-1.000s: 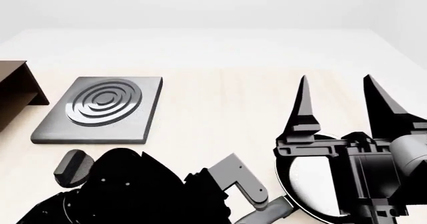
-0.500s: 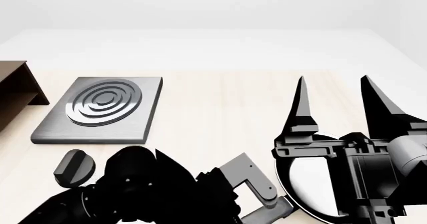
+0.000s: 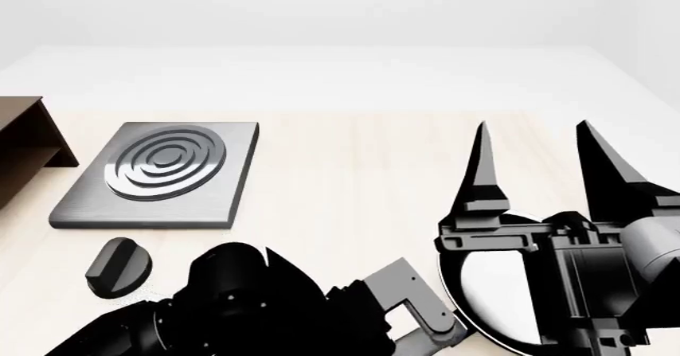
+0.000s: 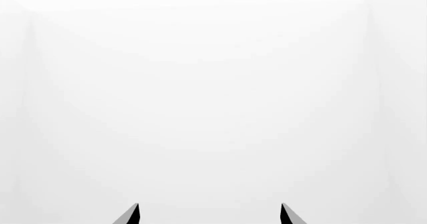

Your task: Put the frying pan on top of the cabinet.

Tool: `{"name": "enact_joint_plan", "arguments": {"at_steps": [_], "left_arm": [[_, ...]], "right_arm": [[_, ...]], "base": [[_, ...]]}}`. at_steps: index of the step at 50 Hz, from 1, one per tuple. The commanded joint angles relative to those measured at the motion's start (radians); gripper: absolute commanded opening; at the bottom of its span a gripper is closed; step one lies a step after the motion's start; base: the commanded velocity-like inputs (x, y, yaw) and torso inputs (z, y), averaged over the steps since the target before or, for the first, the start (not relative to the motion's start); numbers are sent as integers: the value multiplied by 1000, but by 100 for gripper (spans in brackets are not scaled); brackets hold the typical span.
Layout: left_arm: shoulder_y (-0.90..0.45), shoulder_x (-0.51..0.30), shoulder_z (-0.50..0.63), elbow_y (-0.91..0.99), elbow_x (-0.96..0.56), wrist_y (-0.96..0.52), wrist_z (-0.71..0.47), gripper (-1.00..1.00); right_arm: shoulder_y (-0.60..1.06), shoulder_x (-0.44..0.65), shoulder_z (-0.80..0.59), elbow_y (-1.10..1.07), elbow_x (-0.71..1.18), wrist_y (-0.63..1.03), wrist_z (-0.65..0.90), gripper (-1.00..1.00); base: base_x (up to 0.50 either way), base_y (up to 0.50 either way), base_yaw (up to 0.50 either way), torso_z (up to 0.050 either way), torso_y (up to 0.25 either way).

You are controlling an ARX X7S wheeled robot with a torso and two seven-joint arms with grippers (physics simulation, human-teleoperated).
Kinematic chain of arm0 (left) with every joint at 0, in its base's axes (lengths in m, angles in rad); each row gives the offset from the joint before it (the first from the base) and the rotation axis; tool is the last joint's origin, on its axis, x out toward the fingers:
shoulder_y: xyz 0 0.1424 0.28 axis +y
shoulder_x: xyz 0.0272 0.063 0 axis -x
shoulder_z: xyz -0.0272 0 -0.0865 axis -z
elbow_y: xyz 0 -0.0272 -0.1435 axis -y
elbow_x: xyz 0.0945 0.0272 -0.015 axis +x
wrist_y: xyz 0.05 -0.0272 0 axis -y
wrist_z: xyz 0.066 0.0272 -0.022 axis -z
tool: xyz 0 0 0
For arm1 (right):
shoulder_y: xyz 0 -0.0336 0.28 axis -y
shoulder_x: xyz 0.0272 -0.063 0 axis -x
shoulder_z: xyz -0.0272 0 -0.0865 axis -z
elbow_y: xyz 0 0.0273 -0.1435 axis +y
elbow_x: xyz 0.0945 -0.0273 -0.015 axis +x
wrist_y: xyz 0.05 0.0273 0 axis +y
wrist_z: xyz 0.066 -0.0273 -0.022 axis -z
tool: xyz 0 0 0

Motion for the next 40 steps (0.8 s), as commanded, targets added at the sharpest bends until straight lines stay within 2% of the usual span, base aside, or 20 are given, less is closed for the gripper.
{"name": "enact_joint_plan", "arguments": {"at_steps": [1, 15, 16, 33, 39, 40], "left_arm": [[16, 18, 50, -53, 41, 21, 37, 100], [33, 26, 55, -90, 8, 8, 28, 100], [35, 24, 55, -84, 10, 12, 25, -100], [36, 21, 61, -71, -8, -1, -27, -100], [18, 8, 46, -53, 10, 3, -109, -100], [5, -2, 11, -42, 0, 8, -152, -100]], "right_arm": [[-4, 8, 0, -1, 6, -10, 7, 100], [-4, 15, -6, -1, 11, -21, 16, 100], [-4, 15, -6, -1, 11, -22, 17, 100], [-1, 25, -10, 0, 19, -29, 29, 100], [0, 31, -9, -3, 23, -29, 37, 100], [1, 32, -7, -6, 26, -28, 39, 100]], "base": [[0, 0, 0, 0, 0], [0, 0, 0, 0, 0], [0, 0, 0, 0, 0], [0, 0, 0, 0, 0], [0, 0, 0, 0, 0], [0, 0, 0, 0, 0]]}}
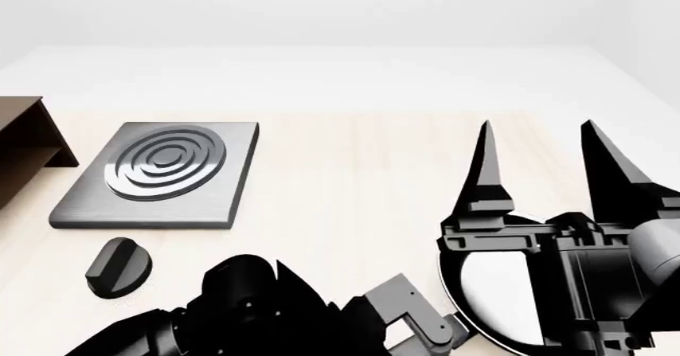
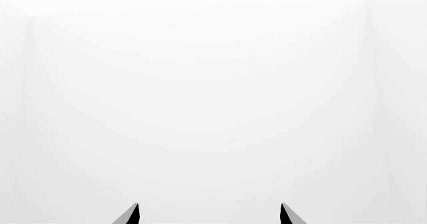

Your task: Put the frying pan on top of the cabinet.

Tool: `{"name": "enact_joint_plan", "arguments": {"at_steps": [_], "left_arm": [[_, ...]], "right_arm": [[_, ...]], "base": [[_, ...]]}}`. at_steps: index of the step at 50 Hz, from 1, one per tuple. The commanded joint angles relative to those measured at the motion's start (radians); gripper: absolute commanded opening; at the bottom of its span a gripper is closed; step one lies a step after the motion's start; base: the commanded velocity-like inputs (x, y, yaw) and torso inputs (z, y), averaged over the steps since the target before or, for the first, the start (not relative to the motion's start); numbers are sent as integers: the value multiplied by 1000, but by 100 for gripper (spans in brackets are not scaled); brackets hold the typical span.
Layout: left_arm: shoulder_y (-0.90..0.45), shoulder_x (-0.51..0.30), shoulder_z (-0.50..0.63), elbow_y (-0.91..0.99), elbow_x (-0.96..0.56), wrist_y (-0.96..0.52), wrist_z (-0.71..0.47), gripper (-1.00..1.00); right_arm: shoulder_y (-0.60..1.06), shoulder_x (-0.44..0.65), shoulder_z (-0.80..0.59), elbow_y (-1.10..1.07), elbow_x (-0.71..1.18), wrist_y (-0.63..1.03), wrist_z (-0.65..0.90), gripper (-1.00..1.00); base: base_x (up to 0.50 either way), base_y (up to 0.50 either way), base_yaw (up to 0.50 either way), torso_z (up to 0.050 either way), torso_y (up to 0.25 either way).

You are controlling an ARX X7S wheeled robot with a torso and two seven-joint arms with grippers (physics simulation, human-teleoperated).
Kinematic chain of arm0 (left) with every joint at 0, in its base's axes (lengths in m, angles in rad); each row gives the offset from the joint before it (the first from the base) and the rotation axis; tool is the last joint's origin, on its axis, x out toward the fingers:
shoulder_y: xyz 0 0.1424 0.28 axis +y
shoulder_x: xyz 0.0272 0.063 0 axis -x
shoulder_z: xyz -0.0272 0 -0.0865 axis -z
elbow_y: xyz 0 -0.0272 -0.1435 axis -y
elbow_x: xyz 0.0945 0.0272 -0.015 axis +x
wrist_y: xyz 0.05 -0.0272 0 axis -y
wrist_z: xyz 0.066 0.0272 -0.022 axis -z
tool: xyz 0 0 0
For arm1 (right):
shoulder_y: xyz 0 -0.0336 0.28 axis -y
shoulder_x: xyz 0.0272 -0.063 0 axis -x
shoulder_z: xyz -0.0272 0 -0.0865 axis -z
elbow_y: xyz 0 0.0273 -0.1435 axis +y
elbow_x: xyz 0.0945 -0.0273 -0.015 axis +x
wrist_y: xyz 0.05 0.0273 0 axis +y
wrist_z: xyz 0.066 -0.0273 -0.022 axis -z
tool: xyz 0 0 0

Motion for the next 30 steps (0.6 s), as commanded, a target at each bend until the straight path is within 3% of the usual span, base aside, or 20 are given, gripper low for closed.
{"name": "enact_joint_plan", "arguments": {"at_steps": [1, 6, 10, 19, 30], "left_arm": [[-34, -37, -31, 56, 31, 22, -136, -100], [-60, -95, -129, 128, 12, 68, -209, -100], [-60, -138, -151, 184, 36, 97, -244, -100], [-44, -228, -244, 265, -61, 97, -332, -100], [-168, -299, -368, 107, -90, 120, -344, -100]], "right_arm": [[2, 10, 2, -6, 9, -1, 13, 100], [9, 18, 8, -14, 20, 5, 23, 100], [14, 22, 8, -18, 27, 7, 31, 100], [28, 33, -1, -28, 38, 16, 50, 100], [40, 38, -25, -22, 41, 11, 63, 100]], "base": [[0, 0, 0, 0, 0], [0, 0, 1, 0, 2], [0, 0, 1, 0, 0], [0, 0, 0, 0, 2], [0, 0, 0, 0, 2]]}}
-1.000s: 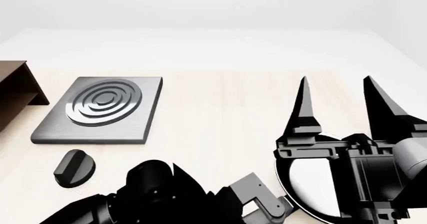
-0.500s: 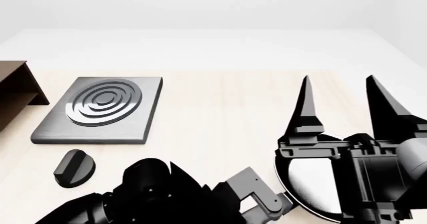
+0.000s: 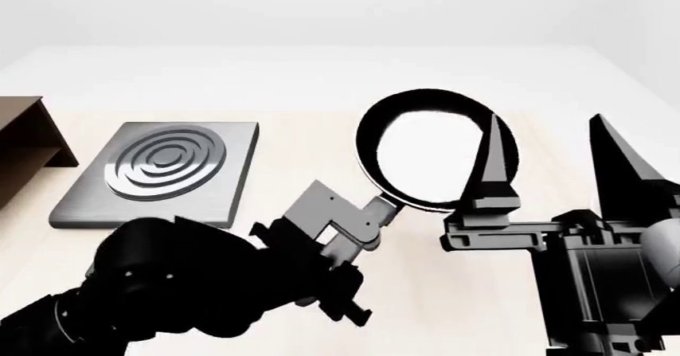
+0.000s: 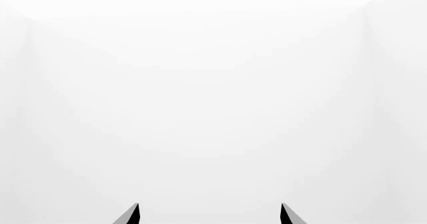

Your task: Put the frying pan on top of the cabinet.

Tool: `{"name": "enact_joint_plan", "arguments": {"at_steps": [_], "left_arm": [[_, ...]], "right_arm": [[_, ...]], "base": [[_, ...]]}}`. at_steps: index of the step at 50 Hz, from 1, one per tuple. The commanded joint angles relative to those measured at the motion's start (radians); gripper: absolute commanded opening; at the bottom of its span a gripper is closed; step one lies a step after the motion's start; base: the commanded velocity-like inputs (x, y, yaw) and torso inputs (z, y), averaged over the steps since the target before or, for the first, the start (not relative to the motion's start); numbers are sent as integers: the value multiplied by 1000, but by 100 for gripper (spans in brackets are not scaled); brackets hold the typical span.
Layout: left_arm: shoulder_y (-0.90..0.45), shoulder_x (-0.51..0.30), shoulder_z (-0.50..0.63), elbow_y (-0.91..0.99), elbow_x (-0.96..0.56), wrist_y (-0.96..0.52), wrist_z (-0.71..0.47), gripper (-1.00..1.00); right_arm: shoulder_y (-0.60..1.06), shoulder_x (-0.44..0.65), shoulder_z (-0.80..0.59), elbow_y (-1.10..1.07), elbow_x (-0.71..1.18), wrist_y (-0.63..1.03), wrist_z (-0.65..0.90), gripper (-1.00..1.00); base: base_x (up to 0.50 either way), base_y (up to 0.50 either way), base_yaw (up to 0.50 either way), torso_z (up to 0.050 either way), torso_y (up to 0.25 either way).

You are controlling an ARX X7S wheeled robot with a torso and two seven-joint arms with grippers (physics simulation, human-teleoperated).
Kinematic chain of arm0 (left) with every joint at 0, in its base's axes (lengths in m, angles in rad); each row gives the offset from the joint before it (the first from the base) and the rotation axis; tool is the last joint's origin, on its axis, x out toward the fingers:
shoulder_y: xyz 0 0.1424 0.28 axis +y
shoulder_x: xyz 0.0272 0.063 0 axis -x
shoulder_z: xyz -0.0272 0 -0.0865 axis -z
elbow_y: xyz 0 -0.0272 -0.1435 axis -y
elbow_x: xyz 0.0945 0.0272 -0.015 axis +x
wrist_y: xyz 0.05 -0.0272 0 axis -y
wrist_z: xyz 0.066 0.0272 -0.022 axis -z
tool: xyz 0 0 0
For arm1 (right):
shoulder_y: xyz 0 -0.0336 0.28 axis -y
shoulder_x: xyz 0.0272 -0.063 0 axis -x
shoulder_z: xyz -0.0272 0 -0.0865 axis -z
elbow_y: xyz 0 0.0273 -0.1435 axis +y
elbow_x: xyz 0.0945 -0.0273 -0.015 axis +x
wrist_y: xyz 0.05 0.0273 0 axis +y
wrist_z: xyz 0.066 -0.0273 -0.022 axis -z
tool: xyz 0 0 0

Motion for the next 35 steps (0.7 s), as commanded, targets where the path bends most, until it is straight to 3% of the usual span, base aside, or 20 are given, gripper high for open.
{"name": "enact_joint_plan", "arguments": {"at_steps": [1, 7, 9, 13, 17, 18, 21, 29, 35], "left_arm": [[-129, -75, -156, -98, 15, 28, -40, -100], [-324, -82, -192, -377, 85, 30, -2, -100], [-460, -64, -186, -605, 149, 41, 52, -100], [-635, -26, -103, -881, 290, 78, 171, -100], [-848, 109, 52, -1378, 515, 252, 394, -100], [-870, 119, 30, -1498, 536, 274, 391, -100], [-870, 83, -107, -1499, 632, 240, 332, -100], [-871, 40, -544, -1499, 1058, 207, 244, -100], [-855, -5, -765, -1499, 1242, 217, 155, -100]], "right_arm": [[12, 8, -18, 2, 9, -1, 16, 100], [20, 15, -24, -2, 17, 0, 24, 100], [22, 17, -28, -5, 19, 1, 27, 100], [30, 22, -34, -6, 25, 4, 32, 100], [39, 25, -40, -3, 28, 5, 36, 100], [41, 25, -42, -1, 30, 5, 37, 100], [51, 28, -46, -2, 37, 8, 41, 100], [63, 40, -52, -9, 51, 16, 57, 100], [68, 48, -60, -12, 58, 15, 67, 100]], "base": [[0, 0, 0, 0, 0], [0, 0, 0, 0, 2], [0, 0, 1, 0, 5], [0, 0, 1, 0, 2], [0, 0, 1, 0, 3], [0, 0, 0, 0, 0], [0, 0, 1, 0, 0], [0, 0, 0, 0, 3], [0, 0, 0, 3, 0]]}}
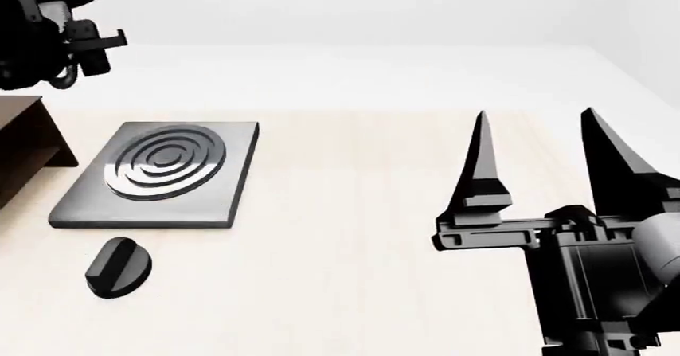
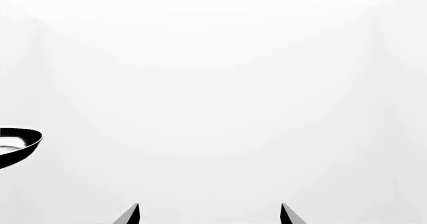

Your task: Put the frying pan on top of the cabinet.

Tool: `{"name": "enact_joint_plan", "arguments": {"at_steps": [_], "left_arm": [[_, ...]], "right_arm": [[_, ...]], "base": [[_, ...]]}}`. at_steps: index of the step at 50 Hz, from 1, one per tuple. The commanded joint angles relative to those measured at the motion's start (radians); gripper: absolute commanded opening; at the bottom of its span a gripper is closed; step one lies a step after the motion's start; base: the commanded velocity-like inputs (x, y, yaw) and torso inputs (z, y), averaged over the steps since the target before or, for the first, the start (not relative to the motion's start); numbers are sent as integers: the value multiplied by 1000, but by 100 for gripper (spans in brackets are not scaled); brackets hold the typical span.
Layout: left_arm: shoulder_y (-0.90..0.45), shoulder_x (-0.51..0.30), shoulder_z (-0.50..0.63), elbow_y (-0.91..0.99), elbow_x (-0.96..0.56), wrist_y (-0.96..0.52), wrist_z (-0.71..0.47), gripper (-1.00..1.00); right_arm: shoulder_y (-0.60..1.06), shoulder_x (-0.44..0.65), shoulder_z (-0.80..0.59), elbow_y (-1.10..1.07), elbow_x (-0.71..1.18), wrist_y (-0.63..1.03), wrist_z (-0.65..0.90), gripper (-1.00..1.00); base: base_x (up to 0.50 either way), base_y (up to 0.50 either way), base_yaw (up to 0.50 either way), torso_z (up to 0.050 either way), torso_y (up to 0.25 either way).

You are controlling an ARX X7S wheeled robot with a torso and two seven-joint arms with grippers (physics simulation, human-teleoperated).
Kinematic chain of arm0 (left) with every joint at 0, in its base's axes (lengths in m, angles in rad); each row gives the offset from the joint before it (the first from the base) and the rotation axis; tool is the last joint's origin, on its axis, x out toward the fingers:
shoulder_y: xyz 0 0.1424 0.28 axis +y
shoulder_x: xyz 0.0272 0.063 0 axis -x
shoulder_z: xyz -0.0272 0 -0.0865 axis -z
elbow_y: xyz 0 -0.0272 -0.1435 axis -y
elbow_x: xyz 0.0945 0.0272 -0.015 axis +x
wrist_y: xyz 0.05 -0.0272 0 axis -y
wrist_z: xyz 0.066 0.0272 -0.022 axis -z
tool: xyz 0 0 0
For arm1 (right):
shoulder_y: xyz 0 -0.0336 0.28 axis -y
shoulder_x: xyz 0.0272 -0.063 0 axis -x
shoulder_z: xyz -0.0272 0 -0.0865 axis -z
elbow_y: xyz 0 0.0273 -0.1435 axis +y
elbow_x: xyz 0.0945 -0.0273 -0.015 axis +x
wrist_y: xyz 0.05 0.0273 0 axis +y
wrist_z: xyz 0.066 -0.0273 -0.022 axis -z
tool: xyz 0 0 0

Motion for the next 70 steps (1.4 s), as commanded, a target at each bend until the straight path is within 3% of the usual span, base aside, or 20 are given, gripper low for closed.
{"name": "enact_joint_plan", "arguments": {"at_steps": [1, 16, 27, 38, 58, 70], "left_arm": [[-81, -35, -400, -135, 433, 48, -99, -100], [-85, -152, -589, -134, 521, 40, -216, -100], [-77, -131, -564, -135, 570, 41, -164, -100], [-68, -120, -559, -135, 573, 49, -140, -100], [-37, -162, -670, -135, 556, 77, -278, -100], [-33, -155, -663, -135, 573, 54, -275, -100]], "right_arm": [[14, 14, -14, -3, 15, 1, 19, 100], [21, 25, -48, -2, 13, -12, 35, 100], [29, 36, -67, -1, 19, -19, 50, 100], [37, 47, -81, 2, 26, -26, 61, 100], [69, 61, -116, -3, 41, -20, 93, 100], [67, 74, -126, -2, 42, -39, 105, 100]], "base": [[0, 0, 0, 0, 0], [0, 0, 0, 0, 1], [0, 0, -1, 0, 0], [0, 0, -1, 0, -195], [0, 0, 0, 0, 0], [0, 0, -1, 0, -141]]}}
